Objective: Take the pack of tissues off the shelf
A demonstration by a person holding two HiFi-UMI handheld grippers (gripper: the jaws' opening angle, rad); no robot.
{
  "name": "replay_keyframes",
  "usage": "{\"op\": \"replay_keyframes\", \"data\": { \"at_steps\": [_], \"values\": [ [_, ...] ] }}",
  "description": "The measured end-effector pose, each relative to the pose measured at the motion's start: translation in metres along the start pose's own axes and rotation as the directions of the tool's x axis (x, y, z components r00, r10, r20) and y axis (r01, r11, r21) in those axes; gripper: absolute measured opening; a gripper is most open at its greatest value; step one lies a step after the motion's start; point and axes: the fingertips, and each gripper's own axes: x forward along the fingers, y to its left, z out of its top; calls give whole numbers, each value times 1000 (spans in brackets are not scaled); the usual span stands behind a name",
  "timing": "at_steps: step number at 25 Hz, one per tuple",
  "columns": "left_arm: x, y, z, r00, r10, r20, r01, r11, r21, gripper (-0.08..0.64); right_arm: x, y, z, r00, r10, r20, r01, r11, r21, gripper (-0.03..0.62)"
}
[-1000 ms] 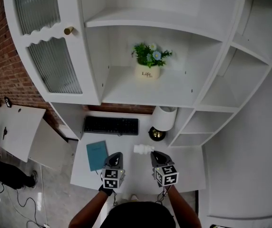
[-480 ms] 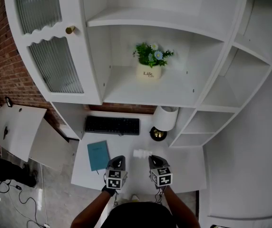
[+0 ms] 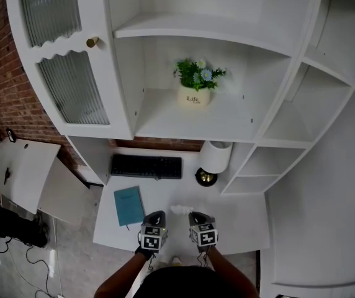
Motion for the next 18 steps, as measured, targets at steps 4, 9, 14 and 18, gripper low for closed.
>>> {"op": "replay_keyframes", "data": {
  "at_steps": [4,9,14,18],
  "values": [
    [0,6,-11,1000,17,-20,-17,1000,12,15,6,0,-15,999,-2,-39,2,1000,16,28],
    [3,6,-23,999,13,-39,-13,1000,-5,15,12,1,-37,996,-3,-86,6,999,34,28],
    [8,4,-34,998,6,-64,-7,1000,-12,15,17,1,-52,994,2,-111,3,999,50,29],
    [8,-1,-40,997,-6,-76,4,1000,-24,15,17,3,-60,991,0,-131,8,998,61,29]
  ]
}}
